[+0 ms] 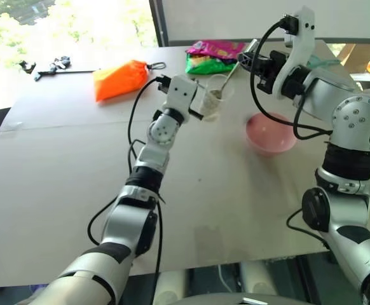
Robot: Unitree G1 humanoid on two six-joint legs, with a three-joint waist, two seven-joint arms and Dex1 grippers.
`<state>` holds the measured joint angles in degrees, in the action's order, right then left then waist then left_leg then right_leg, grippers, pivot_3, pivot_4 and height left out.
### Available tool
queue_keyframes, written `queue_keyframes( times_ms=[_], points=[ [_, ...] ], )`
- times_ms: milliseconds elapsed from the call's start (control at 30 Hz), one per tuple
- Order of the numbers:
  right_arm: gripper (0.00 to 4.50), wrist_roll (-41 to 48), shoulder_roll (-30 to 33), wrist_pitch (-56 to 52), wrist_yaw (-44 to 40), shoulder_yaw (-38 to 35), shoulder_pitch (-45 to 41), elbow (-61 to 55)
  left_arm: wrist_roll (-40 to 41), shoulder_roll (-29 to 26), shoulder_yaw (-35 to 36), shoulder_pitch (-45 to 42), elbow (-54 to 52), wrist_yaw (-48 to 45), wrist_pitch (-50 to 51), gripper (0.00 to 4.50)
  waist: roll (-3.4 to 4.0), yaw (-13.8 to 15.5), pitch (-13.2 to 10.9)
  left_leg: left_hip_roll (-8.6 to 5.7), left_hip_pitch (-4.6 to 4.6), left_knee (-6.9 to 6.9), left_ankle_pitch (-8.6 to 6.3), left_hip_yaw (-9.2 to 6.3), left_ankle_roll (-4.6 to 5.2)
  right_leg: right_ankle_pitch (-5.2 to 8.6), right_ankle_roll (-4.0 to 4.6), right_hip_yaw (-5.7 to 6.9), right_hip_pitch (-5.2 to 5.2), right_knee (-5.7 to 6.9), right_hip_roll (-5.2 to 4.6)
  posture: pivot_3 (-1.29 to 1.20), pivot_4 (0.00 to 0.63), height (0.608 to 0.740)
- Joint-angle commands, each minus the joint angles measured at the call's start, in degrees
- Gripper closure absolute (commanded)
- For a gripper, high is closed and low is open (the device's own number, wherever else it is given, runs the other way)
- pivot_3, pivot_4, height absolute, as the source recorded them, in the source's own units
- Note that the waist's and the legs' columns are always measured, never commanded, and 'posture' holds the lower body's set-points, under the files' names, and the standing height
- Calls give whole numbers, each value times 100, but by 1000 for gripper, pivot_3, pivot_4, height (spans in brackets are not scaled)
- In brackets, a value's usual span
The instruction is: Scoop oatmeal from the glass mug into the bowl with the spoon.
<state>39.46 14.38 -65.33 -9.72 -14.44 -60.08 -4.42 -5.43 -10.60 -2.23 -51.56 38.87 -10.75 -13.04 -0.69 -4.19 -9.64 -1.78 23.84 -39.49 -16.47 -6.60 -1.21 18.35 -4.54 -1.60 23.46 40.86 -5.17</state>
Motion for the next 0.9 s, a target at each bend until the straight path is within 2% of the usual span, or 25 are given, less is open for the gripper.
queue_keyframes(
  times_ms=[33, 233, 400, 767, 900],
  points=[
    [4500, 21, 109, 202, -73, -40, -246, -132, 18, -14, 44, -66, -222, 60, -67, 4450, 0, 1, 0, 0, 0, 0, 0, 0, 0, 0, 0, 0, 0, 0, 0, 0, 150, 740],
    [4500, 15, 186, 267, -122, 43, -238, -242, -1, -21, 43, -65, -199, 97, 106, 4450, 0, -4, 0, 0, 0, 0, 0, 0, 0, 0, 0, 0, 0, 0, 0, 0, 150, 740],
    [4500, 250, 55, 50, 42, -196, -288, -200, 2, -15, 30, -72, -213, 94, 145, 4450, 0, -3, 0, 0, 0, 0, 0, 0, 0, 0, 0, 0, 0, 1, 0, 0, 150, 740],
    [4500, 983, -335, -802, 910, -1241, -539, 242, -1, 15, 1, -21, -231, 75, 104, 4450, 0, -1, 1, 1, 0, 0, 0, 1, 0, 0, 0, -2, 0, 3, 0, 0, 150, 740],
    [4500, 1292, -528, -1159, 1537, -1921, -750, 624, -15, 75, -38, -78, -170, 75, 109, 4450, 0, 1, 1, 1, 0, 0, 0, 3, 0, 0, 0, -3, 2, 5, 0, 0, 150, 740]
  ],
)
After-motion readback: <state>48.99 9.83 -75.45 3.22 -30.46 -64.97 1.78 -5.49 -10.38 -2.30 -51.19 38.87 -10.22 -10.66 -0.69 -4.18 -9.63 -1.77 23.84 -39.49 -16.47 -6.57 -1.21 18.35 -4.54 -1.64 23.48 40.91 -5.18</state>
